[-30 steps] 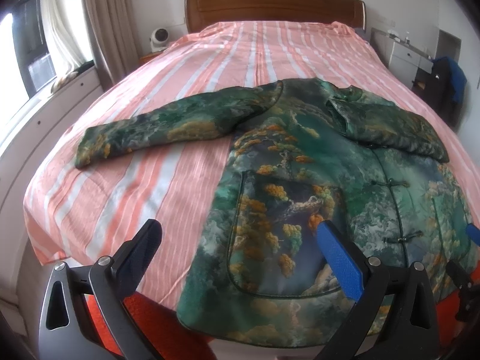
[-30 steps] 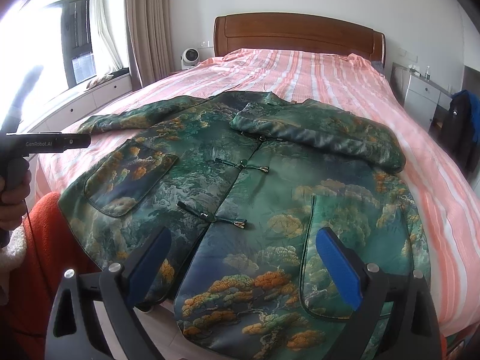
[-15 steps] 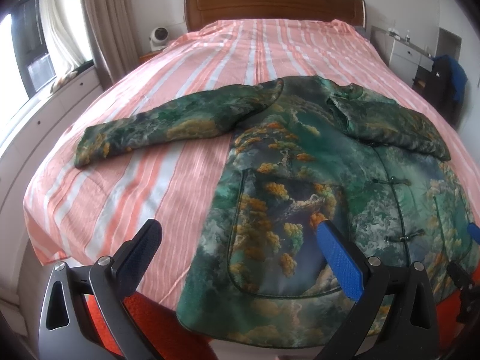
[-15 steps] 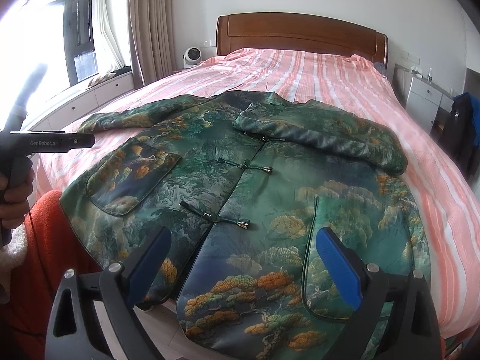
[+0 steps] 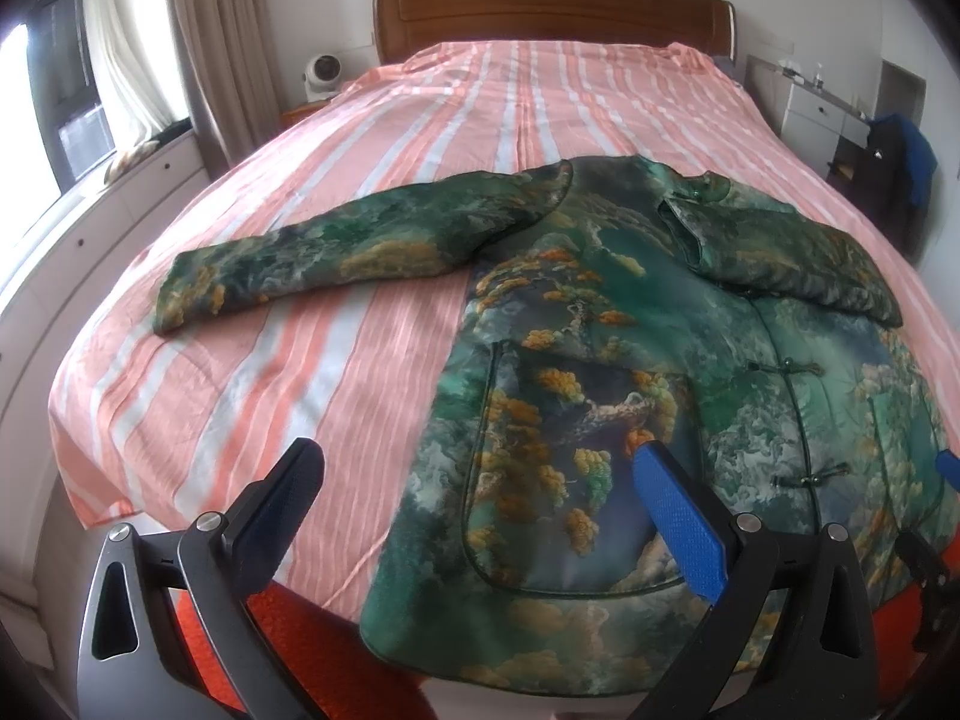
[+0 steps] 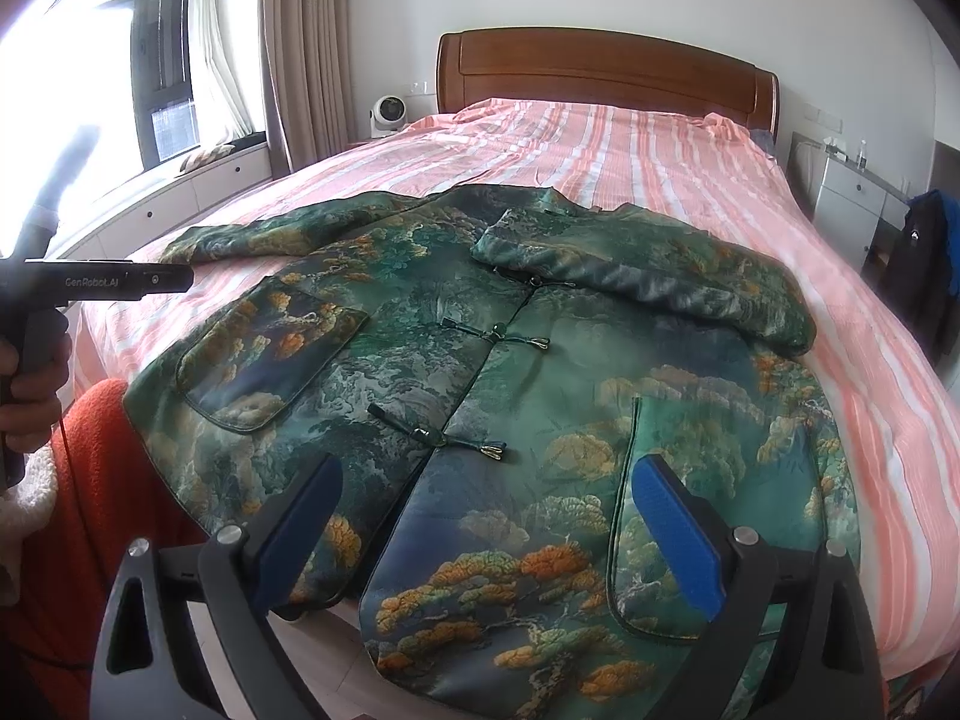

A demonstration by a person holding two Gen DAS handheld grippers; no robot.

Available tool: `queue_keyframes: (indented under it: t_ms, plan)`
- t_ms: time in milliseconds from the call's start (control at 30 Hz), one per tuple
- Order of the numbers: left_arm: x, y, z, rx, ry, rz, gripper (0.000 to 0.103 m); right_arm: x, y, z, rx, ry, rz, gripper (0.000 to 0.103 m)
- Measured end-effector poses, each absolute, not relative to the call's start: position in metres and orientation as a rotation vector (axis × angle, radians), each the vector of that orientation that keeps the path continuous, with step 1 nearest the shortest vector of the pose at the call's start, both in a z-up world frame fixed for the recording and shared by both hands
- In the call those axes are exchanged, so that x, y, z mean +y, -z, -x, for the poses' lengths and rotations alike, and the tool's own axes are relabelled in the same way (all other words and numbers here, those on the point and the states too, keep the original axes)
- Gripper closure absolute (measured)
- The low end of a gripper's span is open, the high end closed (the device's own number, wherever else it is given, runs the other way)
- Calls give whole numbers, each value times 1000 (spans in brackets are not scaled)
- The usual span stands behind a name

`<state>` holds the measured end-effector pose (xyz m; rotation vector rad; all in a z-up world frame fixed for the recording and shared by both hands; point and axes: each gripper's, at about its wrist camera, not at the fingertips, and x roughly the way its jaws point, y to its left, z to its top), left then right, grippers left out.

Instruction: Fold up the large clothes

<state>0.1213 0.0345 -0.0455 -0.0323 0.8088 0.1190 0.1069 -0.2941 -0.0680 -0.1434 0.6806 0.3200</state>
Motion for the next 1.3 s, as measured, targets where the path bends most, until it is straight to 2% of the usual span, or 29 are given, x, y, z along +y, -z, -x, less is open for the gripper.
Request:
queue_keyframes:
  t_ms: [1133, 1233, 1300]
  plan:
    - [51, 52, -126, 840, -149, 32, 0, -281, 68, -105, 686, -352, 164, 7]
    - [70, 53, -139, 855, -150, 58, 0, -284, 65, -104, 675, -349, 158, 7]
    - [104, 51, -152, 871, -142, 187, 0, -287, 64, -104, 671, -344, 154, 7]
